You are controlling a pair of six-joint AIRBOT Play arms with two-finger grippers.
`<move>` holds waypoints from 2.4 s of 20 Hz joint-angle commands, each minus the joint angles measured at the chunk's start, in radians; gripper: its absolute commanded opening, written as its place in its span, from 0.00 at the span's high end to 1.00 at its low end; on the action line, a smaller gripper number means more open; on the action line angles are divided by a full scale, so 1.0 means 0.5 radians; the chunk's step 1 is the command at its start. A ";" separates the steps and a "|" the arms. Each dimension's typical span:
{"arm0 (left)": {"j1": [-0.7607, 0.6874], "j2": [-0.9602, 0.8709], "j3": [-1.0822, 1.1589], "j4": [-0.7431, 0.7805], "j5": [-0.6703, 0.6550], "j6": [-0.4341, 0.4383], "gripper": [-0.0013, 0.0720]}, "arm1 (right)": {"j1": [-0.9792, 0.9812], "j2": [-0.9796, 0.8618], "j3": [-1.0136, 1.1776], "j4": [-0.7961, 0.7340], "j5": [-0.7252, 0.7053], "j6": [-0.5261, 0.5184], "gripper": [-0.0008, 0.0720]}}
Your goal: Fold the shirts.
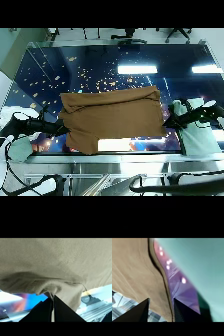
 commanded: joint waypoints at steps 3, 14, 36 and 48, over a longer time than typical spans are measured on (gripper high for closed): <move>0.002 -0.005 0.008 0.005 -0.008 0.027 0.96 | 0.082 -0.026 -0.054 -0.028 -0.097 -0.006 0.48; 0.172 0.426 0.008 0.140 -0.246 -0.027 0.96 | 0.177 0.330 -0.001 0.066 -0.101 0.124 0.96; -0.205 -0.691 1.326 -0.027 0.076 -0.134 0.96 | 0.278 -0.151 0.327 0.925 -0.837 -0.595 0.96; -0.277 -1.125 2.156 -0.027 -0.401 -0.303 0.01 | 0.223 -0.294 0.554 0.587 -0.783 -0.539 0.26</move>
